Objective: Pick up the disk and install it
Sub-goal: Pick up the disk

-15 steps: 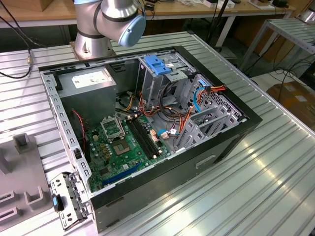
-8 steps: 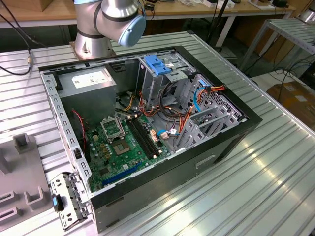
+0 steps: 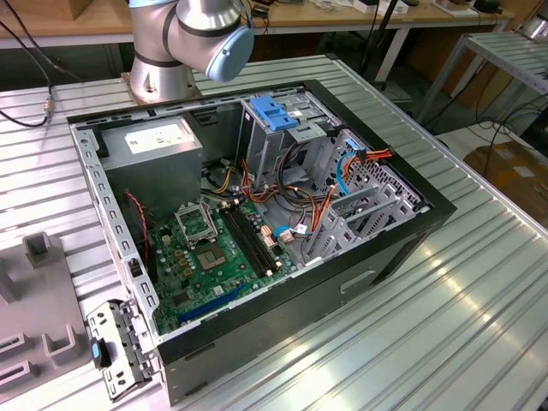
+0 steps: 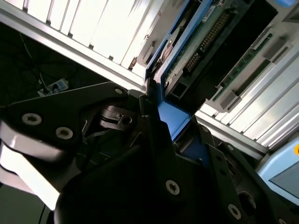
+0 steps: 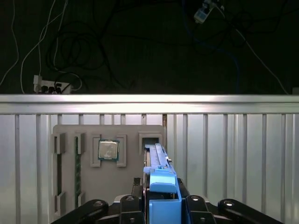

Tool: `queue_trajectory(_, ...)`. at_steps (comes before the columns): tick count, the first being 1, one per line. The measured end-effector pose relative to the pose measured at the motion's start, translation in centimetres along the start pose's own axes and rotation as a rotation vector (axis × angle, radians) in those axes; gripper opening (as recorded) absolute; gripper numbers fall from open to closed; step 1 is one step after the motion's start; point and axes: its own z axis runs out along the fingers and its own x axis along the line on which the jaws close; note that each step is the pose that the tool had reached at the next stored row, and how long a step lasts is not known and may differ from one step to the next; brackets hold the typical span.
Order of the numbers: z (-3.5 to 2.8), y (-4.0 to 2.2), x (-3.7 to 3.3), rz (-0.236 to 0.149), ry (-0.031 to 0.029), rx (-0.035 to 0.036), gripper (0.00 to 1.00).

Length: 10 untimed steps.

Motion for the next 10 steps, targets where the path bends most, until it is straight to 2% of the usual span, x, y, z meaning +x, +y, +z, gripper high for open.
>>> queue_trajectory(1, -0.27, 0.00, 0.00, 0.000, 0.0000, 0.0000, 0.37)
queue_trajectory(3, -2.11, -0.01, -0.03, 0.000, 0.0000, 0.0001, 0.37)
queue_trajectory(7, -3.50, -0.01, -0.06, 0.000, 0.0000, 0.0001, 0.37)
queue_trajectory(10, -4.32, -0.01, -0.07, 0.000, 0.0000, 0.0000, 0.37)
